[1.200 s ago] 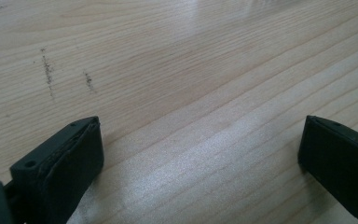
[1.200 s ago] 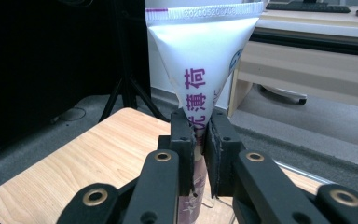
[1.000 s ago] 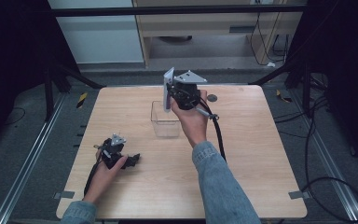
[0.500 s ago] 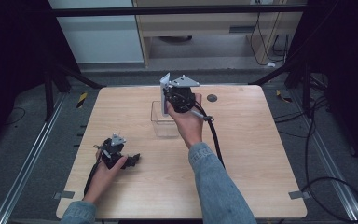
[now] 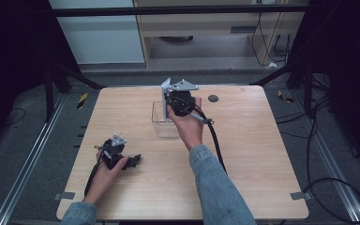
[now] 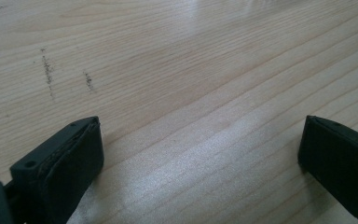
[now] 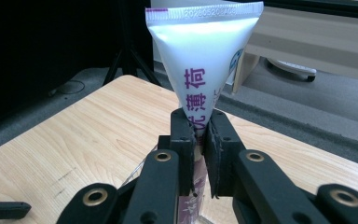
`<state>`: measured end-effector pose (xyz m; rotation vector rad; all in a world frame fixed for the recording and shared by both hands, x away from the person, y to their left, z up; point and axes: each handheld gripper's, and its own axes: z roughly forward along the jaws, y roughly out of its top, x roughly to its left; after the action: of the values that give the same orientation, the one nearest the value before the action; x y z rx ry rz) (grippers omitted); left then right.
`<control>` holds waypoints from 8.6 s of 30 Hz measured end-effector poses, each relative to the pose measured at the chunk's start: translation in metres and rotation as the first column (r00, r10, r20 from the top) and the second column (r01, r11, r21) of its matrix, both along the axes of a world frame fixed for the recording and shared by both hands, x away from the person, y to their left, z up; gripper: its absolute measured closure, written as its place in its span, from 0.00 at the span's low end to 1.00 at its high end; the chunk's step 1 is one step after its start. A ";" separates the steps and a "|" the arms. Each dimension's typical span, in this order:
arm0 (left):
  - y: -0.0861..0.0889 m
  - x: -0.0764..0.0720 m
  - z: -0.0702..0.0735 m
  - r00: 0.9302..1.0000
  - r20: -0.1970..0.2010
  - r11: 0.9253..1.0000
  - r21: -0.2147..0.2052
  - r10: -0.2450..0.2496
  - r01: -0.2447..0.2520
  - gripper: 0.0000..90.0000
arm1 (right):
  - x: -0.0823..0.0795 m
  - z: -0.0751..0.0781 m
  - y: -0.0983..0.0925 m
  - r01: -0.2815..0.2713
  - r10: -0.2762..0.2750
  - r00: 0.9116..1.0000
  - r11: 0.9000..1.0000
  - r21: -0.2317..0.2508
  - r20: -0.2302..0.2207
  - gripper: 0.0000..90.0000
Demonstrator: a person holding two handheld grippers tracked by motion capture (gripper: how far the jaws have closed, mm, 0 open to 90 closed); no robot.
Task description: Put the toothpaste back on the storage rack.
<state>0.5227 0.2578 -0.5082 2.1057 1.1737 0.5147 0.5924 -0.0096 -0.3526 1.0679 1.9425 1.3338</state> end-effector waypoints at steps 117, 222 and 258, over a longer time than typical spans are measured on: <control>0.000 0.000 0.000 1.000 -0.001 1.000 -0.002 0.001 -0.001 0.00 | 0.038 -0.049 0.040 -0.011 0.009 0.990 1.000 -0.011 -0.141 0.83; 0.000 0.000 0.000 1.000 0.001 1.000 0.001 0.000 0.000 0.00 | -0.009 -0.028 -0.070 -0.015 -0.003 0.989 0.992 -0.123 -0.147 0.15; 0.000 0.000 0.000 1.000 -0.001 1.000 0.000 0.001 -0.001 0.00 | -0.035 -0.061 -0.151 0.053 -0.086 0.983 0.978 -0.200 -0.163 0.12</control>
<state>0.5226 0.2577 -0.5082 2.1051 1.1756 0.5141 0.5576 -0.1605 -0.4139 1.1735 2.0898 1.0190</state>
